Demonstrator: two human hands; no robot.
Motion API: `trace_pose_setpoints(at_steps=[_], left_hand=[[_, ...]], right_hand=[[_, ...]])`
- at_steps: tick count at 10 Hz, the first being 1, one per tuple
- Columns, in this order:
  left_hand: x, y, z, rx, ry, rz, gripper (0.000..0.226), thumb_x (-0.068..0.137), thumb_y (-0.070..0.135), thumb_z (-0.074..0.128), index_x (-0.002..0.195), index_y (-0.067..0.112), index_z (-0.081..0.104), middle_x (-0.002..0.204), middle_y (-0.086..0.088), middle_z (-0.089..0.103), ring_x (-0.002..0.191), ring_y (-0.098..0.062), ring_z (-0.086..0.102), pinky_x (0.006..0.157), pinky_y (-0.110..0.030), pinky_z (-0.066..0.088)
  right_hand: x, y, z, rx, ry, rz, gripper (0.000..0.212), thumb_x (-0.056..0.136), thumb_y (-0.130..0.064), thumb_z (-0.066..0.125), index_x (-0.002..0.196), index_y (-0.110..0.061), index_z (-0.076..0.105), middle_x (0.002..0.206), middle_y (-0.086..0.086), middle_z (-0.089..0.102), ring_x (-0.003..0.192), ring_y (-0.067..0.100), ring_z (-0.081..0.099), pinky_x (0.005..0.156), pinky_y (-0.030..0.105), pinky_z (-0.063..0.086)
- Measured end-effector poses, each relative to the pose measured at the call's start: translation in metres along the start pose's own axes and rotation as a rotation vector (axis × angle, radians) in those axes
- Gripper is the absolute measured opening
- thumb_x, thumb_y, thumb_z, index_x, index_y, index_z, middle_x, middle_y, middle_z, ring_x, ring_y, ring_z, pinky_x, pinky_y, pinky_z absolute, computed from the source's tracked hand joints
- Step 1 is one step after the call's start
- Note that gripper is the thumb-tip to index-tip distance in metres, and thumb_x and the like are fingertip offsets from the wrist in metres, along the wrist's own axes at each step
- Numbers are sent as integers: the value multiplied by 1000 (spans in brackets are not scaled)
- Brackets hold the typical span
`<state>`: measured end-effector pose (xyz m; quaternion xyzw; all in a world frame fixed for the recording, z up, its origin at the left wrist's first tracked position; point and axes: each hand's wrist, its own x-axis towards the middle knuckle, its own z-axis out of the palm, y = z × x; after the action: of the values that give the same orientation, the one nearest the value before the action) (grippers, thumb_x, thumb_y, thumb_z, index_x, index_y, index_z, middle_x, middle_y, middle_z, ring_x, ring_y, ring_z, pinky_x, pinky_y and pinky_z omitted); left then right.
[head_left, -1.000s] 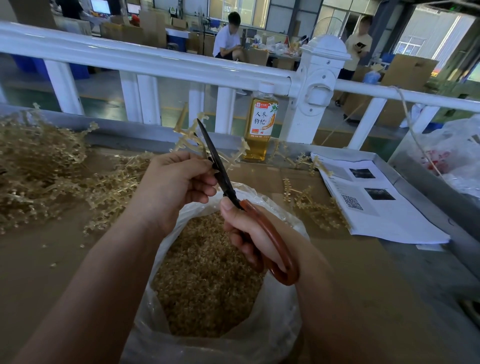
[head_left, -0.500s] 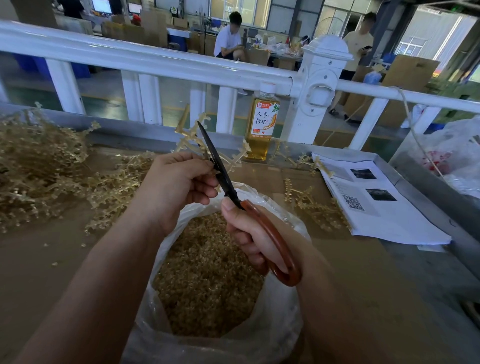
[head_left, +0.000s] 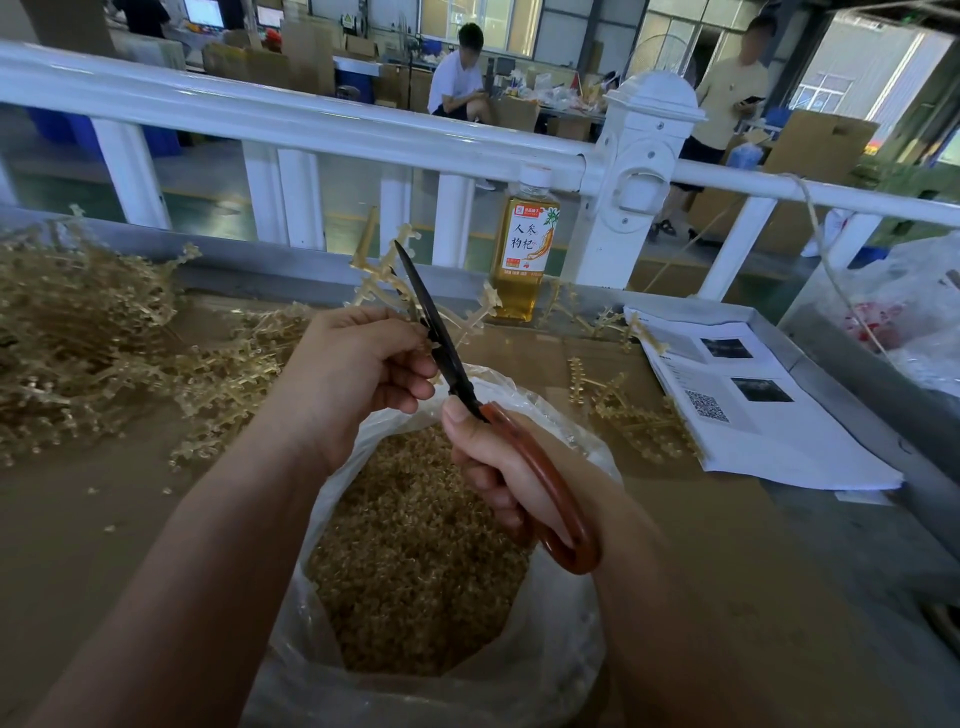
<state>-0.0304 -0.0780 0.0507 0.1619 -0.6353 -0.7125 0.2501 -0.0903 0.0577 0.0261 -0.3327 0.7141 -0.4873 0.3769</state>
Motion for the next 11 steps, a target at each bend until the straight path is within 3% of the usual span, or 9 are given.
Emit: trace_pose_setpoints(at_steps=[4,5,6,7,8,9,11], left_hand=[[0,-2,2,-16,17,5,48,89,3,48,46,13,66,44,-3,58,37,-12,52,37,-17,41],[0,-2,2,-27,53,12,36,93,9,48,60,7,61,45,-2,58,37,-12,53,37,-17,41],[0,-3,-1,0,86,38,26,91,7,51,66,7,58,48,0,60,41,-10,55,39,-16,42],[0,-2,-3,17,109,46,22,89,4,53,67,7,55,48,1,60,40,-10,55,38,-15,41],[0,-1,-3,12,115,35,22,90,2,51,68,6,56,46,2,59,39,-8,54,38,-15,39],[1,-1,-3,-32,147,24,24,91,3,49,68,6,56,45,4,58,39,-8,54,37,-15,39],[1,-2,-2,-27,106,5,22,91,3,50,70,5,57,46,3,59,38,-9,54,37,-15,40]], right_hand=[[-2,-7,-2,-66,34,38,43,56,-72,38,69,-32,46,39,-12,45,30,-2,40,40,18,32],[-5,-11,-2,56,-16,60,34,77,-61,41,71,-28,45,36,-12,45,28,-3,40,37,16,32],[-10,-16,1,198,-81,81,28,97,-36,35,73,-23,39,31,-17,45,27,-8,42,30,6,29],[-11,-16,2,175,-83,52,29,100,-30,31,73,-23,38,35,-14,49,28,-10,44,32,4,31],[-6,-17,3,-87,1,108,31,91,-54,36,69,-32,37,59,-4,47,36,1,45,42,20,36],[-3,-13,2,-156,20,97,31,86,-62,37,71,-35,40,63,-1,44,45,9,40,46,25,35],[-8,-13,3,-58,18,80,41,70,-69,40,74,-28,46,62,-3,40,46,7,33,45,22,32]])
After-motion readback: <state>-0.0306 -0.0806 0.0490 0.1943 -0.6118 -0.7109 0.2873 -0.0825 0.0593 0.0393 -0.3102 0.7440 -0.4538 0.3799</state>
